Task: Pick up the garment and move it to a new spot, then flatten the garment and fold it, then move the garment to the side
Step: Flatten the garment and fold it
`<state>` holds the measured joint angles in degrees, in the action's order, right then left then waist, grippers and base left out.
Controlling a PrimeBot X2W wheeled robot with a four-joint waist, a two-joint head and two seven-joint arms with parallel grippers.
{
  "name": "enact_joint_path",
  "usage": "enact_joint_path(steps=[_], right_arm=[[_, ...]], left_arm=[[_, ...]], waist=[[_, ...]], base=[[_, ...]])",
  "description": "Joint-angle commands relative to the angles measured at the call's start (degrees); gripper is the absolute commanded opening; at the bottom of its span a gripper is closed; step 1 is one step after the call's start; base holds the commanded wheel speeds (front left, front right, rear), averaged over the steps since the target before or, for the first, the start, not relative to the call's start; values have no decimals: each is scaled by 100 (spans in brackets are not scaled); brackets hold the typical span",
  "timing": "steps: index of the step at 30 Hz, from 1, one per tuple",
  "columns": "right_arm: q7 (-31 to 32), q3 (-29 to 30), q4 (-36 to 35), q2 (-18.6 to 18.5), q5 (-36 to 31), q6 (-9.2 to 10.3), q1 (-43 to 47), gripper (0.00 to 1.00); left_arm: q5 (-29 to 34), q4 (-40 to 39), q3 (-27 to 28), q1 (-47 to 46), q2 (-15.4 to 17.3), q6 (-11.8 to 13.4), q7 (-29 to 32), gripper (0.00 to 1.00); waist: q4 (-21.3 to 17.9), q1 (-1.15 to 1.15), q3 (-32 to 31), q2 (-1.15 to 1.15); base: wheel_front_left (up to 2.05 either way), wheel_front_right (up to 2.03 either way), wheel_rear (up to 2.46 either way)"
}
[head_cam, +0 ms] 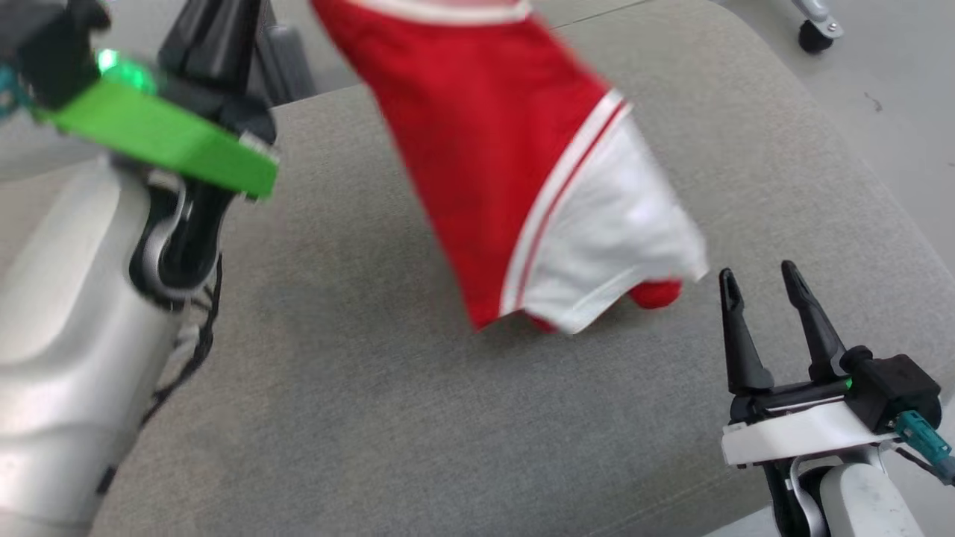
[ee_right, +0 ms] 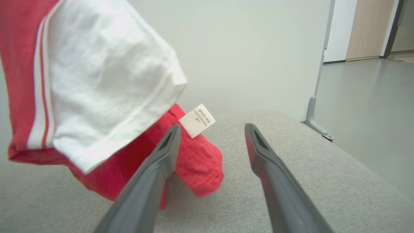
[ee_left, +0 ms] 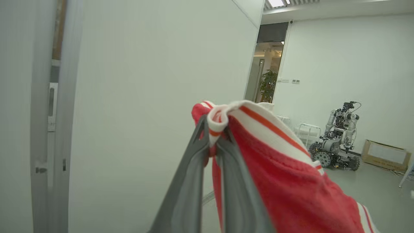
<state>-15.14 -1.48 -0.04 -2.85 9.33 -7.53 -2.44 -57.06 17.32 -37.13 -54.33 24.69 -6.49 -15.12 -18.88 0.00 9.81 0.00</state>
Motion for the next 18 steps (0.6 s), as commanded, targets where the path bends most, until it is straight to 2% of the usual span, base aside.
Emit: enact_joint_path(steps=[1, 6, 9, 14, 18], right_arm=[[-2, 98, -26, -8, -53, 8, 29, 100], [-1, 147, 13, -6, -108, 8, 93, 100], [-1, 117, 36, -8, -165, 8, 123, 100], [-1, 25, 63, -12, -258, 8, 191, 100], [-1, -4, 50, -9, -298, 8, 201, 100]], left_arm=[[56, -61, 395, 647, -32, 56, -2, 0], [695, -125, 1985, 2919, -408, 30, -3, 0], [1298, -41, 2799, 4027, -828, -61, -4, 0], [1785, -95, 3196, 4656, -1261, -103, -4, 0], [1898, -110, 2794, 5068, -1225, -107, -3, 0]], waist=[[433, 0, 132, 0], [768, 0, 117, 0], [1014, 0, 53, 0], [1200, 0, -102, 0], [1218, 0, -169, 0]], base=[[0, 0, 0], [0, 0, 0], [0, 0, 0], [0, 0, 0], [0, 0, 0]])
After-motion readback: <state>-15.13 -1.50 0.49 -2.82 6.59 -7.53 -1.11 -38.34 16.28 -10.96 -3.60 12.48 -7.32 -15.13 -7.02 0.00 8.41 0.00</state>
